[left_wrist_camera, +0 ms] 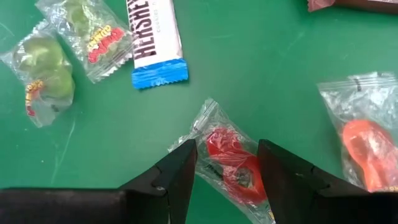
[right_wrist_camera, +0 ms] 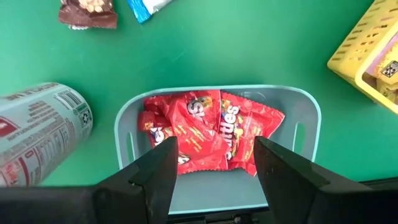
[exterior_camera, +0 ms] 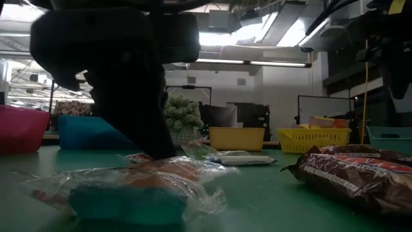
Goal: Sort candy
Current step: Put the orange gummy into the orange bin
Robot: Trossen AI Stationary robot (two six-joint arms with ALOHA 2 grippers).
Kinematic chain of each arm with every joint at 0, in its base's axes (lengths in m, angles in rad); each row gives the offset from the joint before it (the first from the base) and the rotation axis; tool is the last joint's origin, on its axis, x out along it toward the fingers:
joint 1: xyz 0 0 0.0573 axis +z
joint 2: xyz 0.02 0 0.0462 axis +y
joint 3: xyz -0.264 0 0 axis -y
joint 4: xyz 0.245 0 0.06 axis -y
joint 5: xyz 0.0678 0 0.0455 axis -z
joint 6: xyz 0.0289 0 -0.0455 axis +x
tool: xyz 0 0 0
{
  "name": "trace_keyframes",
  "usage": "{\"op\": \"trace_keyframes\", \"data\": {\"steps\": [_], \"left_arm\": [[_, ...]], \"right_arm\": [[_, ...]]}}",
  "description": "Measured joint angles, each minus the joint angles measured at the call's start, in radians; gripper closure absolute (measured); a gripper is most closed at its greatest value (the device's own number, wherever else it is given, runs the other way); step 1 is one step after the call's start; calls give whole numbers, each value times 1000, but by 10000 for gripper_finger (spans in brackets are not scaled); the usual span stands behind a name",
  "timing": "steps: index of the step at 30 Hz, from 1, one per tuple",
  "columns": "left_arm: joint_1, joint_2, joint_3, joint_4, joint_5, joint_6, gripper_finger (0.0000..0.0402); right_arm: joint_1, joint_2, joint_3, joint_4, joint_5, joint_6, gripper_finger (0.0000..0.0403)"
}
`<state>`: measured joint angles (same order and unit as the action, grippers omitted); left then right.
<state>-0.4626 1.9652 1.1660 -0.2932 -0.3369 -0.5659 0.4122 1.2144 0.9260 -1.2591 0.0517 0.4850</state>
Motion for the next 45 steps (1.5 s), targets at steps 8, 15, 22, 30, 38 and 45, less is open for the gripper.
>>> {"op": "trace_keyframes", "data": {"steps": [8,15,22,30,38,45], "left_arm": [[0,9,0,11,2,-1,269],[0,10,0,24,4,-8,310],[3,11,-2,66,8,-9,334],[29,11,-2,146,15,-11,337],[84,11,-2,268,14,-9,337],[185,11,-2,457,-42,83,337]], "right_arm": [[0,0,0,18,0,0,194],[0,0,0,43,0,0,194],[0,0,0,57,0,0,194],[0,0,0,78,0,0,193],[0,0,0,115,0,0,193],[0,0,0,118,7,0,193]]}}
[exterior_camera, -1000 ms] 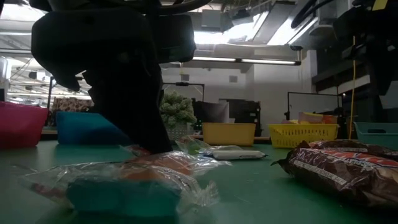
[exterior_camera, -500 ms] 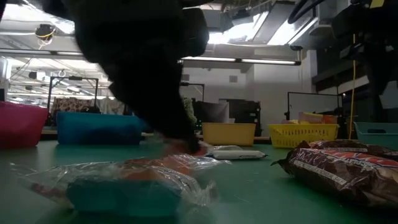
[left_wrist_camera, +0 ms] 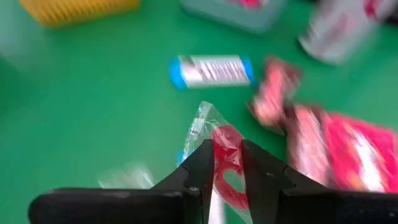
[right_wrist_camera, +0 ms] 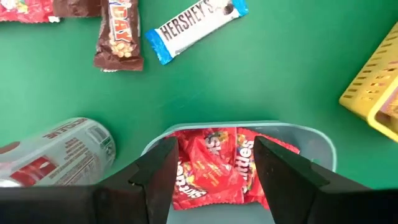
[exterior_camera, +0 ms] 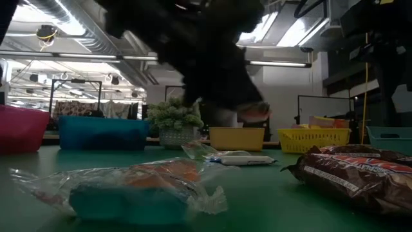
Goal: Sort candy
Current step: Put the orange gummy into the orange bin
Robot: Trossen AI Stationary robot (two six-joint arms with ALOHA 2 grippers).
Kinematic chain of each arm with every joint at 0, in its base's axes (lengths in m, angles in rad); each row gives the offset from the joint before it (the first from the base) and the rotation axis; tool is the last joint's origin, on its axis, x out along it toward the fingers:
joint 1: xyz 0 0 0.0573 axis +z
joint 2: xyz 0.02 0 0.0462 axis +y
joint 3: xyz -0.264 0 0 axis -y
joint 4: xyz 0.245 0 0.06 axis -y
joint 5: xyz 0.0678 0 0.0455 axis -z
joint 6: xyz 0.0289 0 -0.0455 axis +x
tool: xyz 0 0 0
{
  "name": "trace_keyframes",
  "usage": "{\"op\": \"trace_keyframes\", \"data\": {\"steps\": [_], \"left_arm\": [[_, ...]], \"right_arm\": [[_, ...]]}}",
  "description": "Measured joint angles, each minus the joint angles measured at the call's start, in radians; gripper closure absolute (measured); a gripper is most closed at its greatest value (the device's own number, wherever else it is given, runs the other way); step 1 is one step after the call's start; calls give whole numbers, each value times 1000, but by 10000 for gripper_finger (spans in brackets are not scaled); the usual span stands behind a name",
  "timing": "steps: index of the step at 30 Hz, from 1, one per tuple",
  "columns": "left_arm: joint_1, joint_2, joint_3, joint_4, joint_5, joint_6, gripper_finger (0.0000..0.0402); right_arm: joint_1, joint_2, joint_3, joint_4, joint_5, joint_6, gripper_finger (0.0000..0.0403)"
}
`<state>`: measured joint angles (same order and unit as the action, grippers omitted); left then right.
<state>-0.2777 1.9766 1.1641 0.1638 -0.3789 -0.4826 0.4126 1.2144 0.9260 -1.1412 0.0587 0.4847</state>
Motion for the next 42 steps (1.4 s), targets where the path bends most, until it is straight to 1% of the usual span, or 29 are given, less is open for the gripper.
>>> {"op": "trace_keyframes", "data": {"steps": [6,10,13,19,23,25,29,36,42], "left_arm": [[151,0,0,164,-23,204,337],[270,0,0,257,-22,279,337],[357,0,0,289,-22,295,337],[510,0,0,295,-21,290,337],[584,0,0,303,32,275,337],[612,0,0,303,51,274,337],[639,-1,0,302,53,233,337],[642,-1,0,302,56,230,337],[642,-1,0,301,56,230,335]], "right_arm": [[0,0,0,0,56,-2,193],[0,0,0,0,65,-2,193],[0,0,0,0,65,-2,193],[0,0,0,37,65,-1,193],[0,0,0,93,65,-1,193],[0,0,0,121,65,-14,194],[0,0,0,173,65,-41,193],[0,0,0,228,64,-48,194],[0,0,0,232,64,-48,194]]}}
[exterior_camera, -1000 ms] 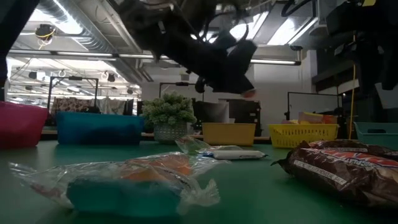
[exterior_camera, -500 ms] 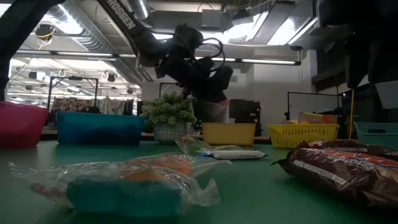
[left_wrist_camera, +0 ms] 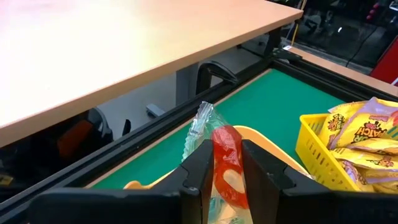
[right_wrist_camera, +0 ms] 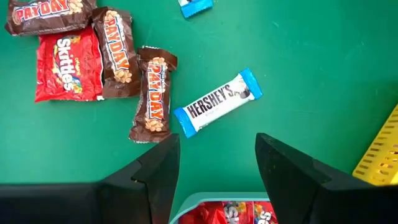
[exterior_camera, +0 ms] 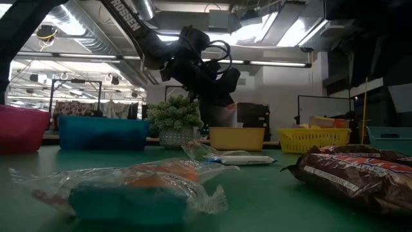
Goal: Sort candy
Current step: Put the orange gummy into the orange bin, then put the red candy into the gray bin
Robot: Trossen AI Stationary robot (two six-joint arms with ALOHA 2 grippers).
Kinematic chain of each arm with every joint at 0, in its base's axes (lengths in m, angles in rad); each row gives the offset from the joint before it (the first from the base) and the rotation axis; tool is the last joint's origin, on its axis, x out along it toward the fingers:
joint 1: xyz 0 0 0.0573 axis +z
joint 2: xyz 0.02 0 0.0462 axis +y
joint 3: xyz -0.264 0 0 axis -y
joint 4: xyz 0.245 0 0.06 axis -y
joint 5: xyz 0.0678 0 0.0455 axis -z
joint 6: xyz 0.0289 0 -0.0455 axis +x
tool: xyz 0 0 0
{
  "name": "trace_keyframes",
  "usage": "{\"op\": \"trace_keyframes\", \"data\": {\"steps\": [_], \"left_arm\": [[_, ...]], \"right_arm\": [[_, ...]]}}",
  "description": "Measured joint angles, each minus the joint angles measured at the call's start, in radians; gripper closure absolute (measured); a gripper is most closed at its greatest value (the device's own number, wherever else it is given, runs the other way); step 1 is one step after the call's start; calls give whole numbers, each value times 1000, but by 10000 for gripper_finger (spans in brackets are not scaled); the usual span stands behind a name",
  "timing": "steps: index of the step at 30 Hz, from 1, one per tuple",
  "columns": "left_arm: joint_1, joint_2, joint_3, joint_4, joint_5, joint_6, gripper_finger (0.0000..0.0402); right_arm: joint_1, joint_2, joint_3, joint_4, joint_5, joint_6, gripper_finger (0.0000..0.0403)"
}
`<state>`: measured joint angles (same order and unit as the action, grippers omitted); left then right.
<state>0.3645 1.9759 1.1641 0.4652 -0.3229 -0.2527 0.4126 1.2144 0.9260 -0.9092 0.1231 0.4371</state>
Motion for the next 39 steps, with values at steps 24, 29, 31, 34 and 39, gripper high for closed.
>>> {"op": "trace_keyframes", "data": {"steps": [24,29,31,34,39], "left_arm": [[-81,-2,0,70,53,42,242],[-121,-2,0,79,52,154,242],[-139,-2,0,79,52,175,243],[-165,-2,0,79,52,192,243],[-202,-2,0,79,52,196,243]], "right_arm": [[0,1,0,152,-149,-80,194],[1,1,0,277,-259,-124,194],[1,1,0,317,-274,-132,194],[10,1,0,349,-274,-132,194],[77,1,0,394,-273,-131,194]]}}
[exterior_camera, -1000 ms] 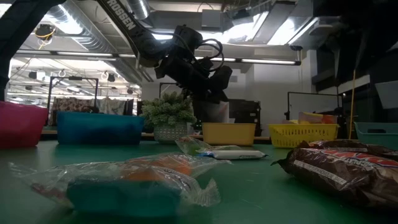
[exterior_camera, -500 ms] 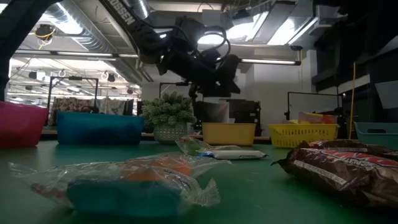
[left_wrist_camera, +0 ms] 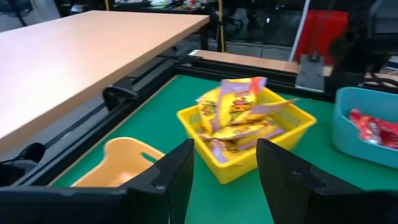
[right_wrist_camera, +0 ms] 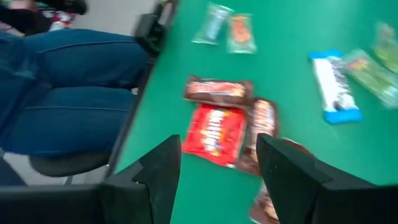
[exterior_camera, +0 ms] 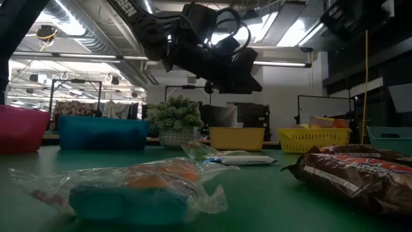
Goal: Sort candy
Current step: Put the red candy into the gray bin
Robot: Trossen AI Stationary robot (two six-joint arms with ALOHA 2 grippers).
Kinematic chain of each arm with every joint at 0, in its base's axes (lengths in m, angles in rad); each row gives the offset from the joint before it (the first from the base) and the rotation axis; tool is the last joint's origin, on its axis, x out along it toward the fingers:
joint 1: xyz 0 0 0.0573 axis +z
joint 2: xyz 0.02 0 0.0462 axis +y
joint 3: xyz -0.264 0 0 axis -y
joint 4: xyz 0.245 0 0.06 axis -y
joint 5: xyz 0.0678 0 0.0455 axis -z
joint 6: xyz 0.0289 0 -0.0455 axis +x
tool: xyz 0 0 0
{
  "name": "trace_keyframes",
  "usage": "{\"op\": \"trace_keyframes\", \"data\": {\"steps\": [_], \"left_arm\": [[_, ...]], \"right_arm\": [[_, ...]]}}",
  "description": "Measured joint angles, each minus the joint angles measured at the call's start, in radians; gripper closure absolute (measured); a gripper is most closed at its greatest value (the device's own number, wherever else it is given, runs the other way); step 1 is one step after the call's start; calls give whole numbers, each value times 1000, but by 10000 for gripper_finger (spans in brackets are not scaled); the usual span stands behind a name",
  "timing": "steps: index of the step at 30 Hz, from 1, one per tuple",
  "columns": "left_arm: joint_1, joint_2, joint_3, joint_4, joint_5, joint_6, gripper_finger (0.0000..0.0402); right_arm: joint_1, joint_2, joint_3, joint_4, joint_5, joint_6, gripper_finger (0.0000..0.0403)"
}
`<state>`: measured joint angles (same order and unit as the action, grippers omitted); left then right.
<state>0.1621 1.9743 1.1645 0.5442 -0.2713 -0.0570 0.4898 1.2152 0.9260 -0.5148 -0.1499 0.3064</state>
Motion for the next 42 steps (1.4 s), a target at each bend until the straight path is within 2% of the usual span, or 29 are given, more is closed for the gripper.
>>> {"op": "trace_keyframes", "data": {"steps": [3,9,16,27,31,42], "left_arm": [[-23,0,0,0,0,0,243],[-67,0,0,0,0,-1,243],[-115,0,0,-3,0,-1,243],[-168,0,0,-7,-1,-3,243],[-181,0,0,-14,-2,-3,243],[-191,0,0,-18,-7,-3,243]], "right_arm": [[60,0,0,50,33,1,194],[170,13,0,113,166,2,194],[254,124,0,167,219,-1,194],[256,350,0,277,215,-27,194],[256,384,0,322,213,-45,194],[256,500,0,311,262,-79,194]]}}
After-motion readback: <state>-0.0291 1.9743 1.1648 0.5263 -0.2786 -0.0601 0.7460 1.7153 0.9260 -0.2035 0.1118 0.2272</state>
